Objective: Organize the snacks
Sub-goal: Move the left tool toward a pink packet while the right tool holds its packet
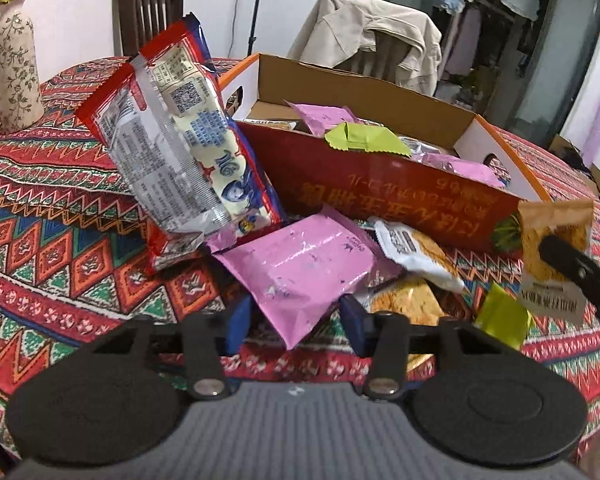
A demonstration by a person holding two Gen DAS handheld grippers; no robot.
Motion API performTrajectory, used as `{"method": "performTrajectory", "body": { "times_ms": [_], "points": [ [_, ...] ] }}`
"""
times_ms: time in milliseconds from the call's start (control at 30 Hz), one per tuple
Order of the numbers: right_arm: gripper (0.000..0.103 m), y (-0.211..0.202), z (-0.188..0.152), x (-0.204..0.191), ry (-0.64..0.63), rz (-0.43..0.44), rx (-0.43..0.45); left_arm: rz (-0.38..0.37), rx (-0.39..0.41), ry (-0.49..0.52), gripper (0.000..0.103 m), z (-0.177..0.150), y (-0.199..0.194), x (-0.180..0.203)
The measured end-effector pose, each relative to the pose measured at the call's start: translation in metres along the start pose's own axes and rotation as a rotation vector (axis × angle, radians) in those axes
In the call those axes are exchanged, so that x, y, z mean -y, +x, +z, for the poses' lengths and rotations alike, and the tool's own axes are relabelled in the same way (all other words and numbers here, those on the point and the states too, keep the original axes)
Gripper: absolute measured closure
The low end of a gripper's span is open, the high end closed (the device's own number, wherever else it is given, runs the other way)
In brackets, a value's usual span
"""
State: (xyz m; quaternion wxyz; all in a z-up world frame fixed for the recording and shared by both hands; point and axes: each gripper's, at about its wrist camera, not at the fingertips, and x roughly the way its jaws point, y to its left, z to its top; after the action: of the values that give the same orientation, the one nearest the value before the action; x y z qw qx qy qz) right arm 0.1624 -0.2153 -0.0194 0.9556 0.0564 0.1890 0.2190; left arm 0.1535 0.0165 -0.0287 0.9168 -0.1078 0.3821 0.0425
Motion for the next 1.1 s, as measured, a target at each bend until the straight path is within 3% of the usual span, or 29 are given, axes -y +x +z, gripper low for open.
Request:
{"method": "performTrajectory", "body": {
  "times_ms": [100, 133, 167, 200, 333, 367, 433, 667, 767, 933, 1033, 1100],
  "points": [
    [0.092, -0.001, -0.001, 0.001, -0.002, -0.002, 0.002, -0.015, 0.002, 0.003, 0.056, -0.004, -0.007, -0.003],
    [0.092, -0.001, -0.001, 0.001, -0.003, -0.003, 0.003, -0.019, 0.006, 0.005, 0.046, -0.002, -0.007, -0.003],
    [0.092, -0.001, -0.001, 0.0, -0.004, -0.004, 0.003, -0.02, 0.013, 0.003, 0.028, -0.002, -0.009, -0.003],
    [0.092, -0.001, -0.001, 0.0, -0.004, -0.005, 0.003, -0.017, 0.026, -0.006, 0.021, 0.001, -0.01, -0.004],
    [0.092, -0.001, -0.002, 0.0, -0.003, -0.007, 0.004, -0.013, 0.062, -0.011, 0.012, 0.015, -0.014, 0.006],
    [0.092, -0.001, -0.002, 0.0, -0.003, -0.007, 0.004, 0.008, 0.066, -0.014, 0.004, 0.019, -0.013, 0.009],
    [0.092, -0.001, -0.002, 0.0, -0.002, -0.007, 0.005, 0.046, 0.072, -0.003, 0.0, 0.026, -0.007, 0.019],
    [0.092, -0.001, -0.003, 0.001, 0.003, -0.004, 0.01, 0.119, 0.003, 0.0, 0.001, 0.022, 0.027, 0.029],
    [0.092, -0.001, -0.002, 0.0, 0.003, -0.003, 0.012, 0.064, -0.012, -0.018, 0.008, 0.017, 0.028, 0.021],
    [0.092, -0.002, -0.002, 0.0, 0.0, -0.005, 0.013, 0.048, 0.0, 0.002, 0.016, 0.006, 0.019, 0.01],
    [0.092, -0.002, -0.002, 0.0, -0.001, -0.006, 0.012, 0.05, 0.008, 0.016, 0.029, 0.0, 0.009, 0.002],
    [0.092, -0.002, -0.003, 0.0, -0.003, -0.007, 0.012, 0.042, 0.007, 0.028, 0.031, -0.004, 0.002, -0.004]
  ]
}}
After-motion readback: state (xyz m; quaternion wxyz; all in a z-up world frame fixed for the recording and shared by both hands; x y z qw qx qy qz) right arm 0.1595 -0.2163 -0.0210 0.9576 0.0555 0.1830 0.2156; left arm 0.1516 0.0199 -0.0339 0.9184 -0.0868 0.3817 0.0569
